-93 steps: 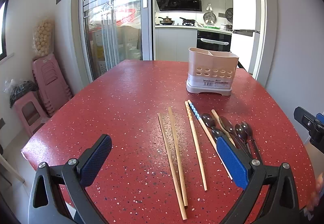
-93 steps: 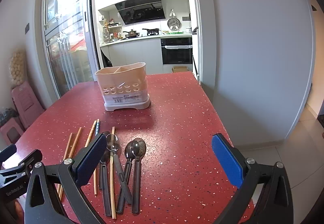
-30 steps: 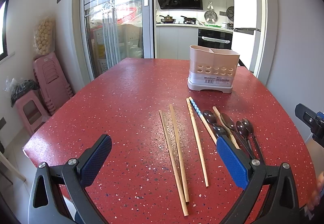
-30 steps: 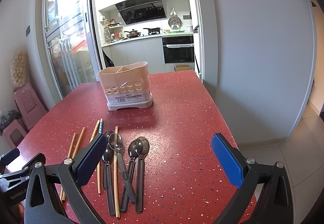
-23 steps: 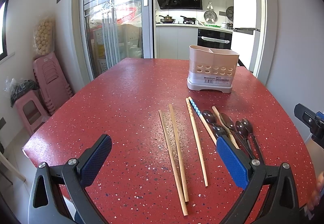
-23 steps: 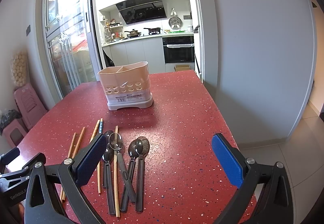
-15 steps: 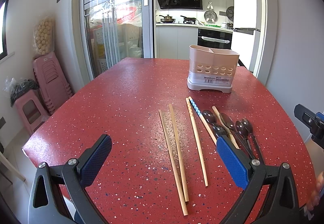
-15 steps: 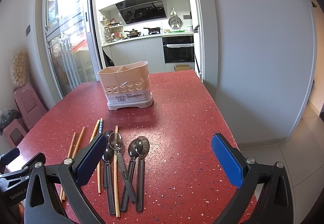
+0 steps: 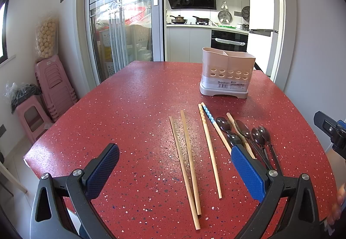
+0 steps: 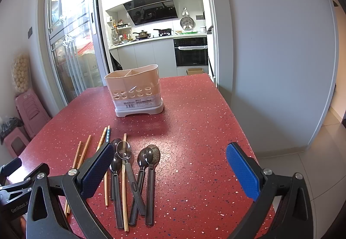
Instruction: Organize utensils
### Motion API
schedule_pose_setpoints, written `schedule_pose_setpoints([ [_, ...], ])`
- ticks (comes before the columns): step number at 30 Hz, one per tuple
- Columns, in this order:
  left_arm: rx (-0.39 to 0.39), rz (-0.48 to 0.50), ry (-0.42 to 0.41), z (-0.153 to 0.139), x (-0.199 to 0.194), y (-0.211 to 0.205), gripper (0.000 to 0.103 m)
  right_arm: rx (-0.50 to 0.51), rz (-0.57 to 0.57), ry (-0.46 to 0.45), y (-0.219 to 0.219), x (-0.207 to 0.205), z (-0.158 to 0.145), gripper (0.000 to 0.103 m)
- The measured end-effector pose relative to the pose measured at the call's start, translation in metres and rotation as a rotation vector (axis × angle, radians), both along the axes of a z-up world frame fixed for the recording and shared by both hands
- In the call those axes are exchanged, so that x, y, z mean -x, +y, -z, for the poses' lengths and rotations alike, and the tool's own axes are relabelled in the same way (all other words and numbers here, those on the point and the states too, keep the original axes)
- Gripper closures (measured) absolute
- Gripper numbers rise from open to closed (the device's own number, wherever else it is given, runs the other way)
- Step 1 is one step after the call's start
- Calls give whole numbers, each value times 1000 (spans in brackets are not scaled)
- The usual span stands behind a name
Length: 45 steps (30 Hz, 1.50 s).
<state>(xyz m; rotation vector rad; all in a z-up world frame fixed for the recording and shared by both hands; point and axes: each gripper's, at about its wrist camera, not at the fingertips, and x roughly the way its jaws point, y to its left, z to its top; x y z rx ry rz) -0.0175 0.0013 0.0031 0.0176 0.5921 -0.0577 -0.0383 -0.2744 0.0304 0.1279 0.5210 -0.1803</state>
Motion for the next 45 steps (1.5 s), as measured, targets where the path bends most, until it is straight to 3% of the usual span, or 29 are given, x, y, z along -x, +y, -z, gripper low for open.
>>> schedule_pose_setpoints([
  [8,3,3,12,4,0,0,0,0,-2,5,0,-1,1,0],
  [13,0,2,86,14,-13,2,0,-24,-11,50,-5,-9,7,0],
  [19,39,-6,219,29,-49,23,0,-80,-12,250,-25,-39,24,0],
  [24,-7,-37,336,46,-87,35,0,-157,-60,430,-39,-71,41,1],
  [29,-15,-10,405,58,-108,30,0,-219,-121,560,-31,-93,59,27],
  [33,-1,-20,457,67,-119,29,0,-232,-167,643,-20,-103,72,37],
  [41,8,-18,505,73,-137,26,0,-122,-173,722,-8,-117,75,72],
  [45,-25,1,516,73,-147,19,0,-104,-178,765,-10,-127,76,75],
])
